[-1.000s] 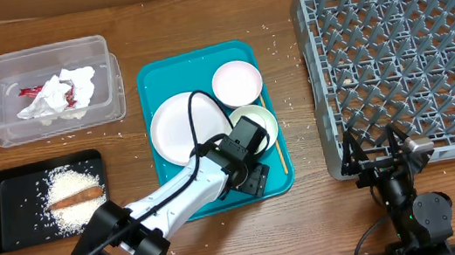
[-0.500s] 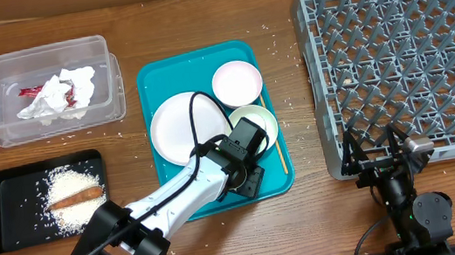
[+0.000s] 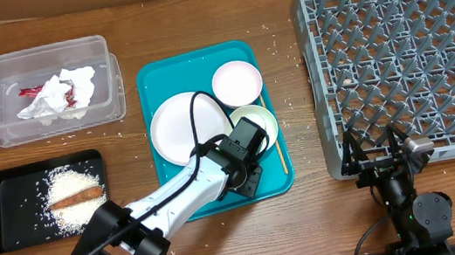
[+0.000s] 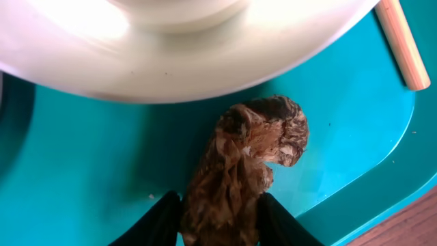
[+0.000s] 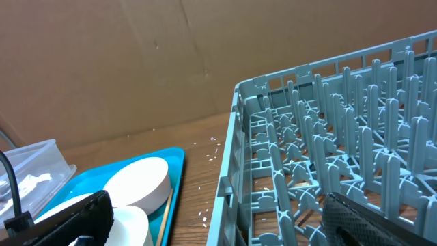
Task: Sort waste into correct bins and load items into the dishwasher
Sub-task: 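Carry the brown scrap left and release it onto the black tray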
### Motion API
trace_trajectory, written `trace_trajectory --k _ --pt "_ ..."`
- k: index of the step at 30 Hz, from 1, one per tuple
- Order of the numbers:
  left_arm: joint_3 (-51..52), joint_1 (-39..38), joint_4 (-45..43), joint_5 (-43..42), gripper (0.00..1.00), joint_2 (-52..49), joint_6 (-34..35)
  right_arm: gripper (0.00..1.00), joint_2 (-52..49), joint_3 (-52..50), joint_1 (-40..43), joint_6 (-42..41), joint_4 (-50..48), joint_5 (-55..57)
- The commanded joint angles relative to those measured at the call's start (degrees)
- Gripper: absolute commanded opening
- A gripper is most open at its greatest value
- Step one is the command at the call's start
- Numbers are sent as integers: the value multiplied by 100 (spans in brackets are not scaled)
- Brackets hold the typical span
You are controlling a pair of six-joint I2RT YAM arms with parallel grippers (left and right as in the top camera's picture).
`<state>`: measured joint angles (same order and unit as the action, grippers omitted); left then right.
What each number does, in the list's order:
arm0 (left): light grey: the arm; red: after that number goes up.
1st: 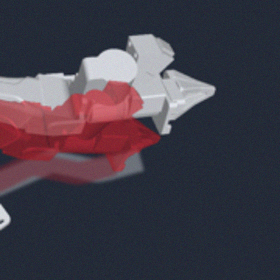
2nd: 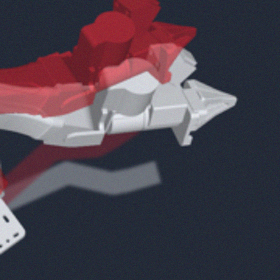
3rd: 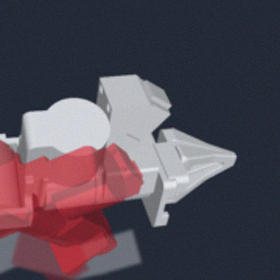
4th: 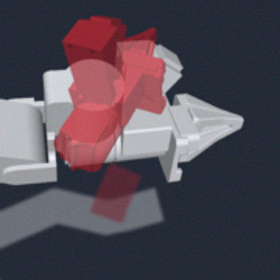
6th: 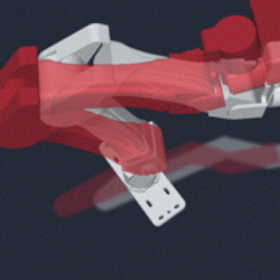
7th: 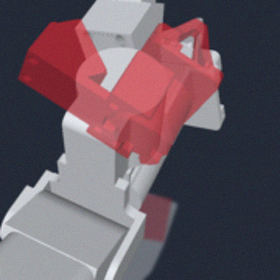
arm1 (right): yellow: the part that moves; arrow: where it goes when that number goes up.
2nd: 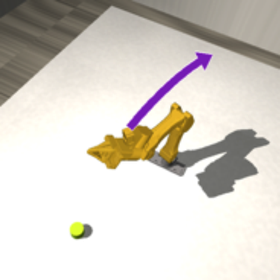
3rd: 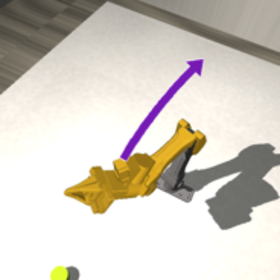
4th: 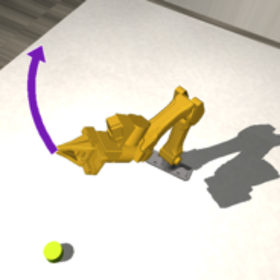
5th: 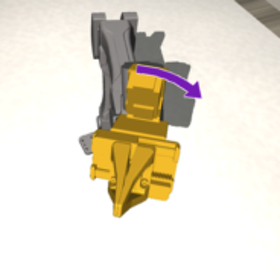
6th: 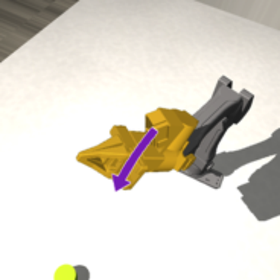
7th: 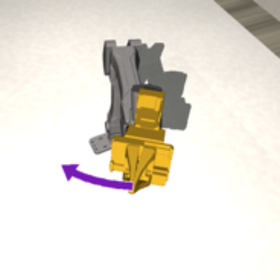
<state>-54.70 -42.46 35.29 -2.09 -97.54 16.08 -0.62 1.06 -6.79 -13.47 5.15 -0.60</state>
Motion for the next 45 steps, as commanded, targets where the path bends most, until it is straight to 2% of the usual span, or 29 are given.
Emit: trace_trajectory --k 1,7,12,18,22,27,34,40,45 --pt "-225 -20 140 15 33 -57 -63 100 46 -59 7 44 -37 52" --pt "-782 9 863 17 28 -44 -66 100 46 -59 7 44 -37 52" --pt "-1266 157 1519 118 20 -37 -66 100 46 -59 7 44 -37 52" --pt "-1788 632 2341 269 21 -26 -17 100 46 -59 7 44 -37 52" --pt "-2024 1204 2835 271 17 -15 74 100 46 -59 7 44 -37 52" --pt "-2055 2041 3112 271 17 -15 240 100 46 -59 7 44 -37 52" --pt "-2055 3427 3226 13 13 -15 321 100 46 -59 7 44 -37 52" --pt "-2055 4277 3246 -160 5 -15 326 100 46 -59 7 44 -37 52" --pt "-2105 5042 3283 -160 4 -15 330 100 46 -59 7 44 -37 52"
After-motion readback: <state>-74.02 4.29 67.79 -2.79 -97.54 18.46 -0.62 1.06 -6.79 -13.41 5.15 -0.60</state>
